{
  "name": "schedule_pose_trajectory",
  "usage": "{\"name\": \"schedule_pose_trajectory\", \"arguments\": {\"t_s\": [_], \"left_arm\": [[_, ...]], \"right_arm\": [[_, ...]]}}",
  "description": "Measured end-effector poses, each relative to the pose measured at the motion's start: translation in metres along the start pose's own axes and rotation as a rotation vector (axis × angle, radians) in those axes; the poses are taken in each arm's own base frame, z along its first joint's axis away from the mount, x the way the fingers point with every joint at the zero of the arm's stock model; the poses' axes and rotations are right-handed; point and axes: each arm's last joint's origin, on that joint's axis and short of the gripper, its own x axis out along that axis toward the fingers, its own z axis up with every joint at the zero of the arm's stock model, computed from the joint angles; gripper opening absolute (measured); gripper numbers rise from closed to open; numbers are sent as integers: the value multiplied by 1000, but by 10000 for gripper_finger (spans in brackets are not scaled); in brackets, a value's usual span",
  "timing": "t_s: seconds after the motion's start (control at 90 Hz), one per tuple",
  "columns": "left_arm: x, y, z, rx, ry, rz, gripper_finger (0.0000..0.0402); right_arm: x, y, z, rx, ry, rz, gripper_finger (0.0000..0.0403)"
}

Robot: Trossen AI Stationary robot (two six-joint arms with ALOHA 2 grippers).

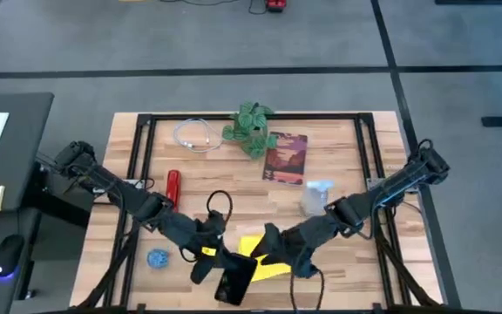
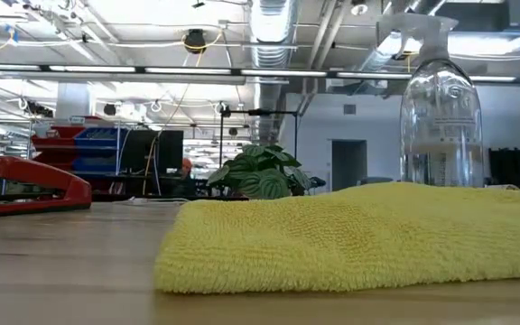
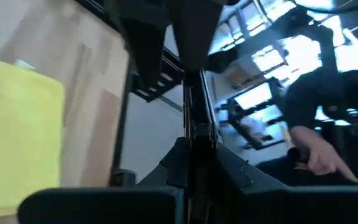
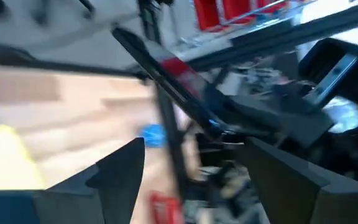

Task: Apply microfiber cloth
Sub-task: Spray the back of the cellphone using the spray cleaning bottle

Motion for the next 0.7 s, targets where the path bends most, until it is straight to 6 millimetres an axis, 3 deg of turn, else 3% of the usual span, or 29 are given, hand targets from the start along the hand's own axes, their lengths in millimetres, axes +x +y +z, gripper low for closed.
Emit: {"name": "schedule_pose_trajectory", "arguments": {"t_s": [0.389, 0.522, 0.7], "left_arm": [[2, 8, 9, -64, 75, -40, 13], [2, 11, 10, -71, 91, -33, 13], [2, 11, 10, -87, 99, -38, 14]], "right_arm": [[30, 19, 12, -236, 5, -91, 218], [35, 24, 13, -239, 3, -85, 172], [35, 24, 14, -233, 15, -91, 75]]}}
